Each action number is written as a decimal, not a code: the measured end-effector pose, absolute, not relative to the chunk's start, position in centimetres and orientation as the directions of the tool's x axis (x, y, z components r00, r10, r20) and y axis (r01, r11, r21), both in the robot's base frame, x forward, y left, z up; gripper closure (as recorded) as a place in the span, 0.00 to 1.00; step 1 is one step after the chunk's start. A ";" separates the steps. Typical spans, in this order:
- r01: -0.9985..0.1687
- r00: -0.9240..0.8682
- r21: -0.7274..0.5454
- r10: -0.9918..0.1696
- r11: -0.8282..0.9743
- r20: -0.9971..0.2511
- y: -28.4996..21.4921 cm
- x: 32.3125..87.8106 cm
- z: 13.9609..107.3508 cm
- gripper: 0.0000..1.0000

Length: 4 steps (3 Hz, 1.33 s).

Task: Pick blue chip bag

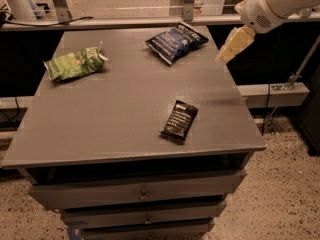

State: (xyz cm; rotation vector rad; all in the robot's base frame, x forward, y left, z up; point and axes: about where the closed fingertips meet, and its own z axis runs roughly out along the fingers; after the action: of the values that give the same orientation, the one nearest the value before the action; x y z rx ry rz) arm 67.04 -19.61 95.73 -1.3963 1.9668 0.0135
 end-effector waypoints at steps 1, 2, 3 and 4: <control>-0.828 -0.144 -0.376 -0.806 0.415 -0.574 -19.0 67.8 95.4 0.00; -0.808 -0.146 -0.334 -0.714 0.485 -0.685 -17.5 70.8 94.2 0.00; -0.772 -0.147 -0.262 -0.563 0.580 -0.814 -15.9 75.2 93.1 0.00; -0.751 -0.165 -0.177 -0.440 0.636 -0.883 -14.7 78.3 91.6 0.00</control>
Offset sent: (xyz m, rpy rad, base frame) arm 0.0940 0.0359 -0.0218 0.3967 -0.1288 -0.0761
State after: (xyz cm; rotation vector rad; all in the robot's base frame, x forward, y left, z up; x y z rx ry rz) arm 78.30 -14.66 91.62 -0.9600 1.8011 0.3684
